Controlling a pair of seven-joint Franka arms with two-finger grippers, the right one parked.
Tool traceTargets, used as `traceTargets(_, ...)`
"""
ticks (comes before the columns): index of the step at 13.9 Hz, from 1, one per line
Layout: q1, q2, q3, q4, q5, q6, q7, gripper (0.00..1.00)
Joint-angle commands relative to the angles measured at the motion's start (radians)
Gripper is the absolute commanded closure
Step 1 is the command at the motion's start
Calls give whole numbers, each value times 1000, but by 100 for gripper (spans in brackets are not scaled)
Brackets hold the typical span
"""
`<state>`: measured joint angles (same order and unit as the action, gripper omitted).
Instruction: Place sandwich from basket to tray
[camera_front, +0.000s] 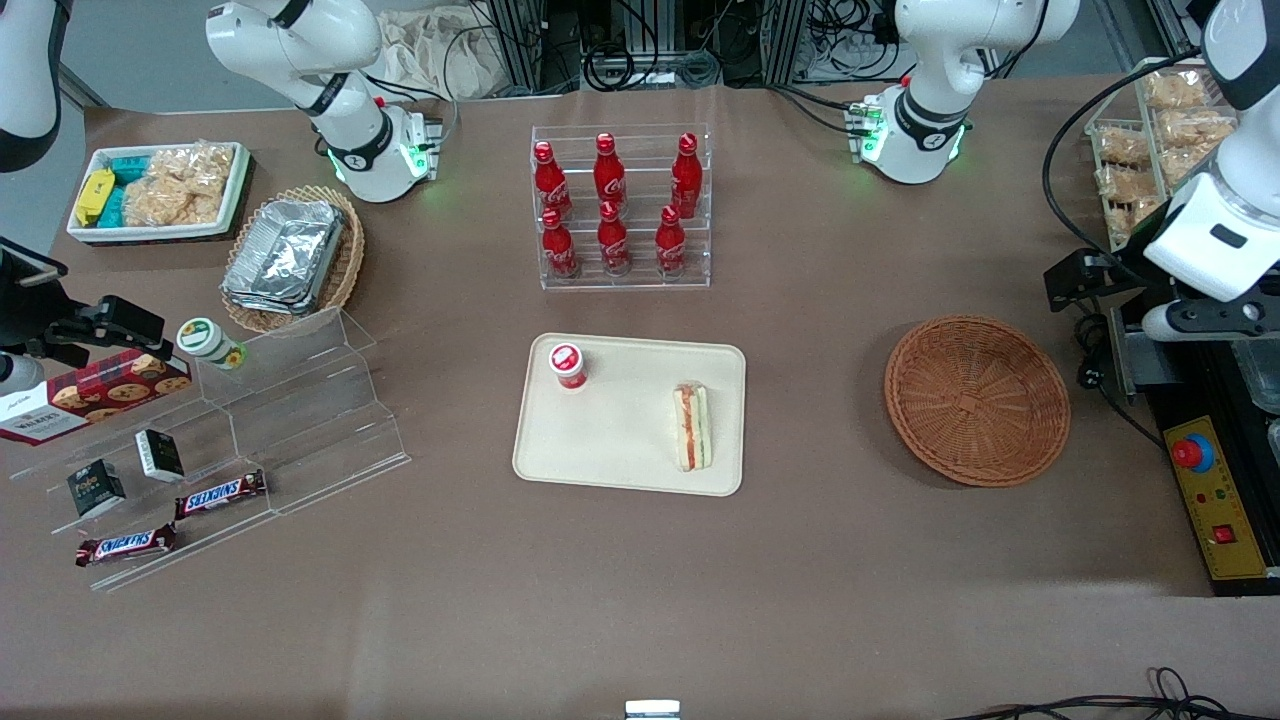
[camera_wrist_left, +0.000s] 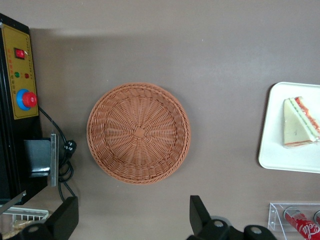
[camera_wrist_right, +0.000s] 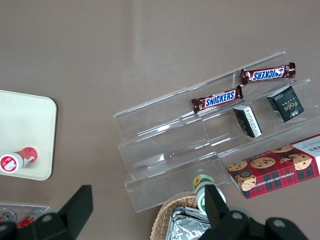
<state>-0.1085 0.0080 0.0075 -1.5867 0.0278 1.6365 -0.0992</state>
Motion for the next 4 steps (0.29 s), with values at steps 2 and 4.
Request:
traceTargets(2,3,-11,19,22,-17,-6,-2,0)
traceTargets(4,4,-11,19,19,-17,-7,6,0)
